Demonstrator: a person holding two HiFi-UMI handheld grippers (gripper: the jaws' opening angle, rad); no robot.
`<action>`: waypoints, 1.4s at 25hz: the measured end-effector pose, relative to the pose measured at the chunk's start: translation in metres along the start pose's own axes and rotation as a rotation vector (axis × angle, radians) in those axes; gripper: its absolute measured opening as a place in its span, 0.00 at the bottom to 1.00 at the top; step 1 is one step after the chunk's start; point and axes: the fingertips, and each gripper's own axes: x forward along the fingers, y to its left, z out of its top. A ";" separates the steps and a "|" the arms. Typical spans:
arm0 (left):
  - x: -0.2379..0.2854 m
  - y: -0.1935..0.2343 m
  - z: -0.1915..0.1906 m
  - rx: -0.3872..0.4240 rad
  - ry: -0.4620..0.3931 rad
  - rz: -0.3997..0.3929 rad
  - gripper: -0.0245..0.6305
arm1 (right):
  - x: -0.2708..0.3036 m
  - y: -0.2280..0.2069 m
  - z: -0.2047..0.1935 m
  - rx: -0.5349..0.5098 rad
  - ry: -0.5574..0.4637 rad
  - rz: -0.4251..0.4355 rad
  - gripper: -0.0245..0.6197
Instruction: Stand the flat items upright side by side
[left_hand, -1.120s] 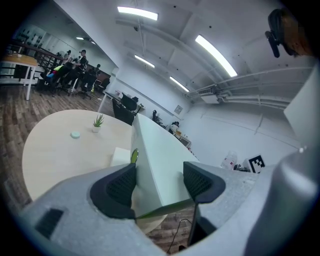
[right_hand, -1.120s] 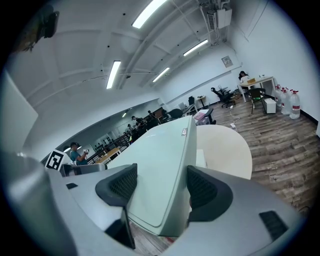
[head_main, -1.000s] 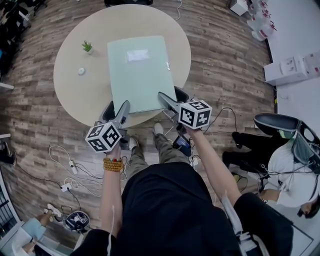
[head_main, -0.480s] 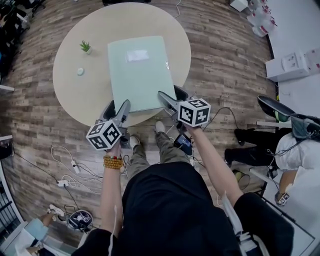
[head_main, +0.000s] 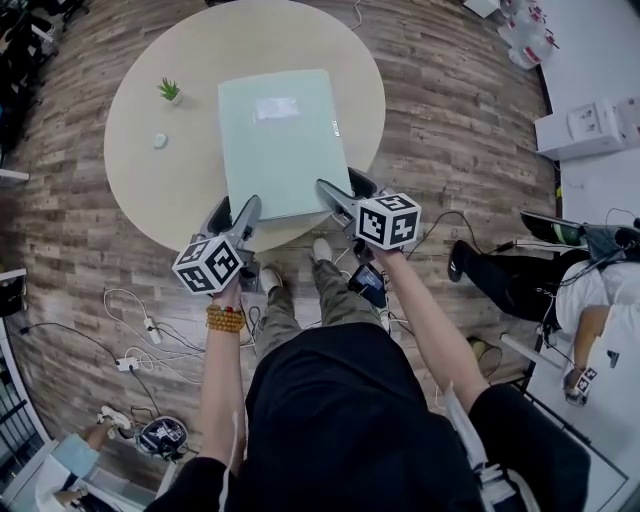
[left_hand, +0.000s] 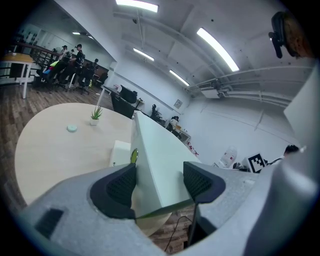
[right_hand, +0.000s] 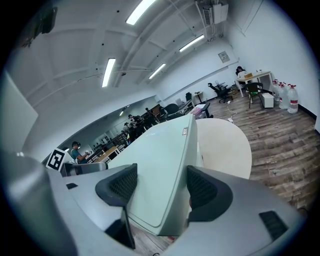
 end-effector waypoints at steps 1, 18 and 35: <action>0.002 0.001 0.000 -0.001 0.001 0.000 0.50 | 0.001 -0.001 0.000 0.001 0.001 0.000 0.52; 0.029 0.027 -0.009 -0.039 0.040 0.008 0.50 | 0.031 -0.020 -0.008 0.007 0.051 -0.011 0.52; 0.048 0.053 -0.026 -0.091 0.087 0.038 0.50 | 0.064 -0.037 -0.020 0.001 0.128 0.003 0.52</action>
